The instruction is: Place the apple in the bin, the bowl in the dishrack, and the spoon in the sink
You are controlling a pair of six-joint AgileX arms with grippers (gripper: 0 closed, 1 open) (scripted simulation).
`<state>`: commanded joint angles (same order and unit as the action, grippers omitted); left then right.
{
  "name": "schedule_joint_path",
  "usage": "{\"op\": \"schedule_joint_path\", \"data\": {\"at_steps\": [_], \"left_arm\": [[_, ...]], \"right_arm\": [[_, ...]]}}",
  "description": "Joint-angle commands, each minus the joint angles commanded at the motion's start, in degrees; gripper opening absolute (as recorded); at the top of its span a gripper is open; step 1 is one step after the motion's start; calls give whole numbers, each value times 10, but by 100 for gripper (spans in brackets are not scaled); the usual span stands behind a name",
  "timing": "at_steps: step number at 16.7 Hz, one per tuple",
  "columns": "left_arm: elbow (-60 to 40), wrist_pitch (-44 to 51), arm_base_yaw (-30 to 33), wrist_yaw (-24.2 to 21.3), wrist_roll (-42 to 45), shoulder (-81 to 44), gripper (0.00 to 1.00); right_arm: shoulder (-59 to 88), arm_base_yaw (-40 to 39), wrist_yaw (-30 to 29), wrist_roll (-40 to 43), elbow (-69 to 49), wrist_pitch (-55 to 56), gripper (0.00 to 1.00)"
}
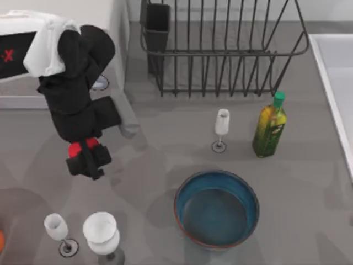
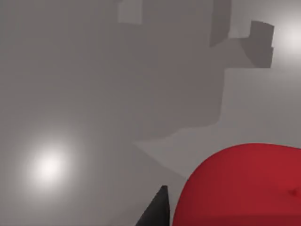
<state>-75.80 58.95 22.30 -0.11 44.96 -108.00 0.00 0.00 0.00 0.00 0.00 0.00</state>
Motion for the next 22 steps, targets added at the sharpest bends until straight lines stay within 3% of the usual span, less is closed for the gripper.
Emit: {"op": "schedule_joint_path", "data": {"at_steps": [4, 11, 15, 22], "left_arm": [[-47, 71, 0, 0, -3, 32, 0], [-34, 78, -21, 15, -18, 51, 0], [22, 97, -106, 54, -107, 139, 0], [114, 131, -311, 125, -283, 320, 0]], "right_arm": [[0, 0, 0, 0, 0, 0, 100], [0, 0, 0, 0, 0, 0, 100], [0, 0, 0, 0, 0, 0, 100], [0, 0, 0, 0, 0, 0, 100]]}}
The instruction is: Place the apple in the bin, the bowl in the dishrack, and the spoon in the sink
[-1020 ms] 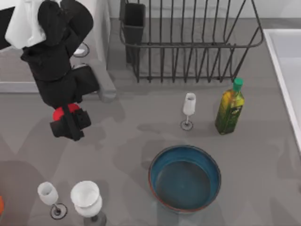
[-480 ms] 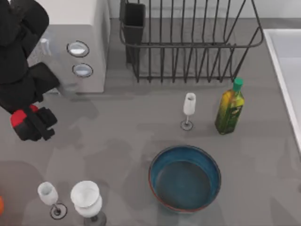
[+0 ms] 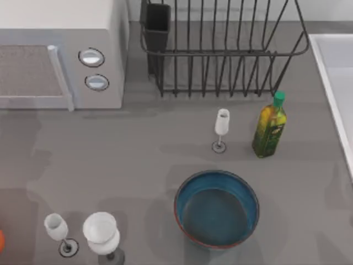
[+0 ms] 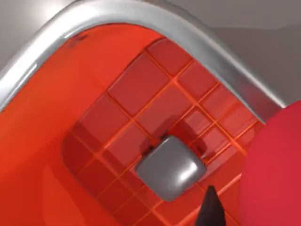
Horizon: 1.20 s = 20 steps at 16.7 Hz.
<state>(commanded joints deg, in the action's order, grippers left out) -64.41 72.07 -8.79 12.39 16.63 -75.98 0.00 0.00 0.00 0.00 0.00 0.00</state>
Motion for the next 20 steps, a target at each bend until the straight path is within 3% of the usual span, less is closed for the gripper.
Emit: {"op": "schedule_joint_path", "data": {"at_steps": [3, 9, 15, 20], "left_arm": [[25, 16, -33, 25, -31, 31, 0], [25, -2, -28, 10, -35, 31, 0], [140, -136, -70, 19, 4, 11, 0], [162, -159, -78, 21, 15, 5, 0]], "right_arm": [[0, 0, 0, 0, 0, 0, 100], [0, 0, 0, 0, 0, 0, 100], [0, 0, 0, 0, 0, 0, 100], [0, 0, 0, 0, 0, 0, 100]]}}
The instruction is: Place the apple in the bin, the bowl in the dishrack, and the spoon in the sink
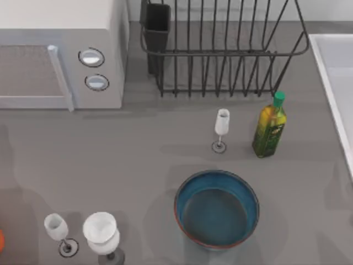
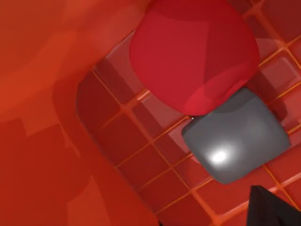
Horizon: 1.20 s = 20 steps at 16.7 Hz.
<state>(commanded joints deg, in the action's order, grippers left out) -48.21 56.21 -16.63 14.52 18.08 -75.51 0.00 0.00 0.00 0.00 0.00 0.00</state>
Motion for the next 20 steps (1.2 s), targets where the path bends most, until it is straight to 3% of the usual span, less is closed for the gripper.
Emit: {"op": "schedule_joint_path", "data": {"at_steps": [1, 14, 20], "left_arm": [[0, 0, 0, 0, 0, 0, 0], [0, 0, 0, 0, 0, 0, 98], [0, 0, 0, 0, 0, 0, 100]], "right_arm": [[0, 0, 0, 0, 0, 0, 100], [0, 0, 0, 0, 0, 0, 100], [0, 0, 0, 0, 0, 0, 100]]}}
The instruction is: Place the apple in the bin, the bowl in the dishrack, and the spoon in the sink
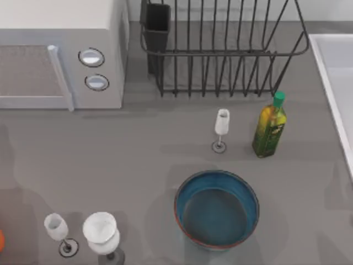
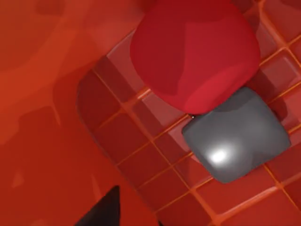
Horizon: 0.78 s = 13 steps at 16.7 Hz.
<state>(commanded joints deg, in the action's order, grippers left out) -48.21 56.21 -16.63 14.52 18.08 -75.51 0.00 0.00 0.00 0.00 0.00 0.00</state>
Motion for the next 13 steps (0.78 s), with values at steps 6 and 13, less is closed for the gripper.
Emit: {"op": "schedule_joint_path", "data": {"at_steps": [6, 13], "left_arm": [[-6, 1, 3, -40, -12, 37, 100], [140, -164, 52, -72, -63, 247, 100]], "right_arm": [[0, 0, 0, 0, 0, 0, 100], [0, 0, 0, 0, 0, 0, 100]]}}
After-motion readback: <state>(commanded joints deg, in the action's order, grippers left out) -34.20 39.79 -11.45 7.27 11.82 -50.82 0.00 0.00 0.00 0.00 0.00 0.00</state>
